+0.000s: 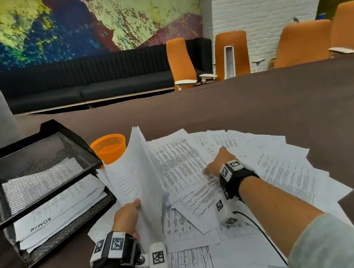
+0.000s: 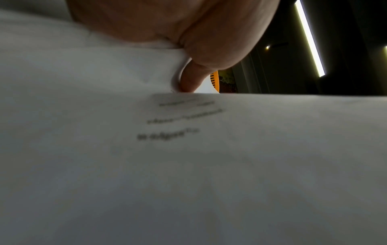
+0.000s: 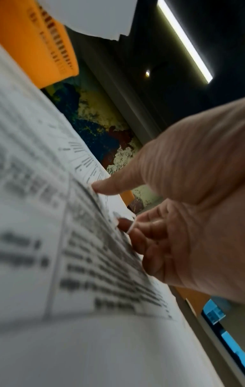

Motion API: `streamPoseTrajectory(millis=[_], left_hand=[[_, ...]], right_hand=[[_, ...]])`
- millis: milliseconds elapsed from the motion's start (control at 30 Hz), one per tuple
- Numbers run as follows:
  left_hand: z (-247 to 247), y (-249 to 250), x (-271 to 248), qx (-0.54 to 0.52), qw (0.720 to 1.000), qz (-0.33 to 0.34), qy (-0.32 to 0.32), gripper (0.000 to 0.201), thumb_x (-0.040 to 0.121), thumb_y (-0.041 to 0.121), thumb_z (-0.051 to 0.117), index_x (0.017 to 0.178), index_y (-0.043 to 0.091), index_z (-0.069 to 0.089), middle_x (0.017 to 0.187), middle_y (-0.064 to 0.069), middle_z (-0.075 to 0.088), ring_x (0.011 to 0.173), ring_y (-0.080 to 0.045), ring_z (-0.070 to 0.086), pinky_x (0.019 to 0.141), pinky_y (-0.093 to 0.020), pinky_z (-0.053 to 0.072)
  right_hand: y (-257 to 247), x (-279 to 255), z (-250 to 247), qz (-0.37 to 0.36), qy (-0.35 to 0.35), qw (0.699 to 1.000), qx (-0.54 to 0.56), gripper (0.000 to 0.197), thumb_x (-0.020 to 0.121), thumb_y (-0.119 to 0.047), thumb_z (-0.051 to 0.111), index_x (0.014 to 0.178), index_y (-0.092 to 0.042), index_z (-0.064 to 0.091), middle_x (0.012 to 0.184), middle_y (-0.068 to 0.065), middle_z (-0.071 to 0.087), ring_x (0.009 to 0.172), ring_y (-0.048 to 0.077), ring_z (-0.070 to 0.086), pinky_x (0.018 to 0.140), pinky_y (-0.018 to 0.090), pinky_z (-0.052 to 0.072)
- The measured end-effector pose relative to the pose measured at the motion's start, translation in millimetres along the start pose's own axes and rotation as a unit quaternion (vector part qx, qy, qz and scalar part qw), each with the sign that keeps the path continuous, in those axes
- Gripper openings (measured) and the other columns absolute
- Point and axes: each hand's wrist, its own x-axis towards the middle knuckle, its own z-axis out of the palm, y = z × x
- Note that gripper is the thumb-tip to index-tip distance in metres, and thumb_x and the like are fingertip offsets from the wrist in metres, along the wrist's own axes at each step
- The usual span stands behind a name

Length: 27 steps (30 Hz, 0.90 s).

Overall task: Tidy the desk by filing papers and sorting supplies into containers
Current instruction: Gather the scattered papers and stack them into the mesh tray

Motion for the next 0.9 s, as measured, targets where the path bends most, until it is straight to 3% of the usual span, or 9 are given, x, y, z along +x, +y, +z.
streamPoseTrajectory(millis=[67, 167, 300, 367, 433, 500, 567, 767, 900], left_hand=[[1, 2, 1, -0.004, 1.0, 0.001, -0.002, 0.035, 0.095, 0.021, 0.059, 0.121, -0.002, 0.059, 0.129, -0.026, 0.059, 0.121, -0.041, 0.057, 0.099, -0.049, 0.047], [4, 7, -1, -0.001, 1.0, 0.014, -0.017, 0.036, 0.095, 0.029, 0.06, 0.119, 0.002, 0.06, 0.127, -0.024, 0.061, 0.118, -0.04, 0.059, 0.098, -0.048, 0.049], [17, 36, -10, 0.046, 0.996, 0.077, -0.02, 0.046, 0.095, 0.035, 0.059, 0.123, 0.0, 0.058, 0.127, -0.023, 0.061, 0.119, -0.039, 0.058, 0.099, -0.044, 0.049], [32, 59, -18, 0.101, 0.988, 0.112, -0.027, 0.048, 0.097, 0.036, 0.056, 0.127, -0.002, 0.057, 0.131, -0.023, 0.058, 0.123, -0.039, 0.055, 0.104, -0.044, 0.045], [51, 74, -26, 0.197, 0.971, 0.132, -0.037, 0.05, 0.1, 0.034, 0.05, 0.134, -0.003, 0.051, 0.139, -0.023, 0.052, 0.128, -0.038, 0.049, 0.106, -0.039, 0.04], [69, 79, -30, 0.317, 0.937, 0.138, -0.053, 0.051, 0.102, 0.034, 0.046, 0.138, -0.002, 0.047, 0.144, -0.02, 0.048, 0.131, -0.037, 0.046, 0.102, -0.035, 0.037], [83, 77, -33, 0.405, 0.902, 0.133, -0.067, 0.048, 0.101, 0.034, 0.049, 0.133, -0.002, 0.052, 0.14, -0.019, 0.052, 0.126, -0.035, 0.05, 0.097, -0.034, 0.038], [107, 88, -30, 0.492, 0.855, 0.148, -0.076, 0.045, 0.096, 0.039, 0.055, 0.123, 0.003, 0.059, 0.127, -0.015, 0.06, 0.115, -0.033, 0.057, 0.083, -0.033, 0.041], [111, 92, -19, 0.512, 0.843, 0.141, -0.082, 0.052, 0.093, 0.044, 0.06, 0.128, 0.005, 0.056, 0.129, -0.015, 0.059, 0.115, -0.033, 0.056, 0.089, -0.037, 0.044]], right_hand=[[-1, 1, -1, -0.016, -0.005, 1.0, 0.021, 0.037, 0.082, -0.02, 0.07, 0.115, -0.008, 0.057, 0.122, 0.016, 0.062, 0.109, 0.03, 0.062, 0.076, 0.033, 0.049], [4, -1, -10, -0.023, -0.007, 0.997, 0.073, 0.01, 0.084, -0.017, 0.062, 0.09, -0.012, 0.057, 0.107, 0.016, 0.067, 0.085, 0.027, 0.061, 0.067, 0.03, 0.046], [31, -55, -23, -0.012, -0.036, 0.979, 0.199, 0.02, 0.083, -0.004, 0.052, 0.064, -0.007, 0.057, 0.067, 0.011, 0.066, 0.047, 0.018, 0.056, 0.042, 0.019, 0.036], [51, -92, -22, -0.015, -0.033, 0.972, 0.234, 0.016, 0.082, 0.003, 0.048, 0.068, -0.004, 0.054, 0.053, 0.011, 0.061, 0.034, 0.016, 0.054, 0.036, 0.015, 0.029], [70, -119, -18, -0.031, -0.073, 0.975, 0.208, 0.016, 0.082, 0.006, 0.047, 0.072, -0.002, 0.055, 0.056, 0.014, 0.054, 0.036, 0.017, 0.057, 0.038, 0.019, 0.035], [83, -135, -20, -0.024, -0.152, 0.976, 0.152, 0.018, 0.083, 0.003, 0.052, 0.068, -0.006, 0.057, 0.067, 0.019, 0.06, 0.055, 0.032, 0.069, 0.042, 0.029, 0.044], [91, -143, -28, 0.006, -0.198, 0.968, 0.154, 0.017, 0.087, -0.001, 0.054, 0.071, -0.006, 0.056, 0.073, 0.018, 0.067, 0.056, 0.034, 0.068, 0.04, 0.026, 0.046], [103, -132, -28, 0.061, -0.149, 0.938, 0.307, 0.013, 0.094, 0.003, 0.046, 0.085, -0.001, 0.053, 0.069, 0.019, 0.065, 0.051, 0.03, 0.067, 0.037, 0.027, 0.045], [107, -125, -13, 0.082, -0.136, 0.917, 0.366, 0.013, 0.097, -0.002, 0.05, 0.106, -0.001, 0.059, 0.101, 0.026, 0.069, 0.056, 0.02, 0.07, 0.045, 0.027, 0.053]])
